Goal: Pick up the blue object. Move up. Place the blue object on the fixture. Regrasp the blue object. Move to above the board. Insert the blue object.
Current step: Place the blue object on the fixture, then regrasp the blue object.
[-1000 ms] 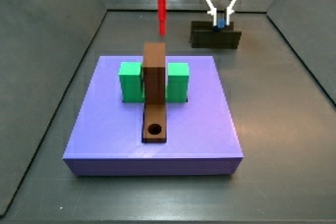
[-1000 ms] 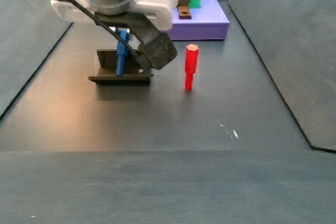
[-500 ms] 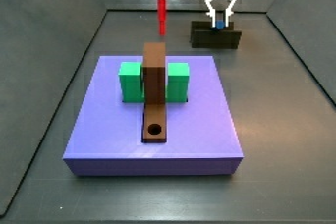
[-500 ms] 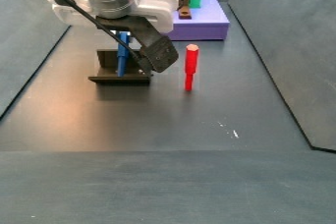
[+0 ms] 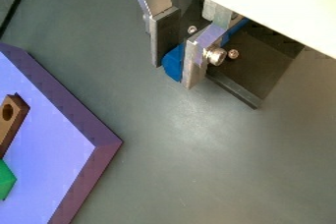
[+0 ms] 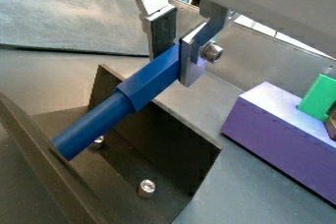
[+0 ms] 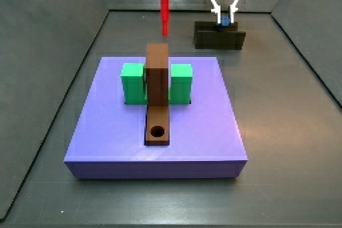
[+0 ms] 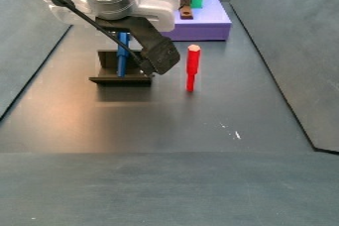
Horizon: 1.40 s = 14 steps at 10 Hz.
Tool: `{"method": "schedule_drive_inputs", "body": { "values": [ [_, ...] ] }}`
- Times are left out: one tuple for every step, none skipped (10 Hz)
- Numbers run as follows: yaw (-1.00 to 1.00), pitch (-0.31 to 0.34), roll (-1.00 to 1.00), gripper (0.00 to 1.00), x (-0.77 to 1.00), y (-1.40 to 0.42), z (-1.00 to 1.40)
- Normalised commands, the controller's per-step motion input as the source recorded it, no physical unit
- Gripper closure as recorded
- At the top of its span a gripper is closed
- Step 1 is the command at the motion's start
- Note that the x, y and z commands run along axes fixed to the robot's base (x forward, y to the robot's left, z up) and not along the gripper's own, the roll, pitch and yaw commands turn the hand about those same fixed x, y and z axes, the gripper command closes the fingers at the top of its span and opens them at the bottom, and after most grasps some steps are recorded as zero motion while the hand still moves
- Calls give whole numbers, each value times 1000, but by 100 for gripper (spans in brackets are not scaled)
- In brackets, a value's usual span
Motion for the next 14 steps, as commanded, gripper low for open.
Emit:
{"method": "schedule_drive_inputs", "body": {
  "values": [
    [-23, -100, -283, 100, 51, 26, -271],
    [-6, -120, -366, 100, 49, 11, -240],
    [0, -57, -383, 100, 74, 0, -146],
    [0, -6, -271, 100, 43, 0, -97],
    [0, 0, -240, 100, 26, 6, -54],
    [0, 0, -200, 100, 9, 11, -31],
    [0, 0, -200, 100, 0, 0, -34],
    [0, 0, -71, 100, 0, 0, 0],
    [0, 0, 0, 100, 0, 0, 0],
    [0, 0, 0, 0, 0, 0, 0],
    [0, 31, 97, 0, 117, 0, 334],
    [-31, 0, 194, 0, 111, 54, 720],
    [-69, 0, 414, 0, 0, 54, 840],
    [-40, 11, 514, 0, 0, 0, 803]
  ]
}}
